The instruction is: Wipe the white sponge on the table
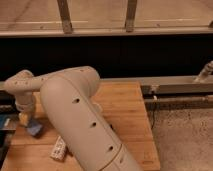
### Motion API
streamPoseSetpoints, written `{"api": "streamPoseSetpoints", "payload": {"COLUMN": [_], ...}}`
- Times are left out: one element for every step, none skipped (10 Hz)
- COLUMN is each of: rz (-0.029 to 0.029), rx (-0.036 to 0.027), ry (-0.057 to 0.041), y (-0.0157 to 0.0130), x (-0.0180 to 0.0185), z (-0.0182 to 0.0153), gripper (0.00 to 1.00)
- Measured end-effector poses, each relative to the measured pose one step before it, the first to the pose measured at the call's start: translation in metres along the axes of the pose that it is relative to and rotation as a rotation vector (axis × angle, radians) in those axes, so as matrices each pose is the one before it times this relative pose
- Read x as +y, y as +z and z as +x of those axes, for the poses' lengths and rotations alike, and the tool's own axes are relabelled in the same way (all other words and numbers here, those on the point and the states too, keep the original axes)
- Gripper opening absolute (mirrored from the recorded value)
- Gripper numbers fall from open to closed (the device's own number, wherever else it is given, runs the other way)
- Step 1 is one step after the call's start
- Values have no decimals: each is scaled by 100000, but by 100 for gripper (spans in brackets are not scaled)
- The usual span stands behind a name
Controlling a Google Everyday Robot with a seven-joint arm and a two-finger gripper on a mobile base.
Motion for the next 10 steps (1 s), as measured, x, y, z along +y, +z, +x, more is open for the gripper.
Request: {"api": "streamPoseSetpoints", "payload": {"rz": [-1048,109,-477,-478,-257,-19,441,515,762,1277], "rx": [-698,477,4,340,50,-98,-426,-592,-1215,-1250], "ry": [-2347,-148,1273,2447,2260,4476,3755,3012,2760,3160], "y": [-115,-188,-157,-44,-39,4,-82,-66,-210,-236], "x": [1498,867,782,701,286,196,-332,-717,-1180,-1833], "z": [-303,814,1149,1840,1299,2080,1345,949,590,588], "gripper": [0,0,0,0,0,0,0,0,0,0]}}
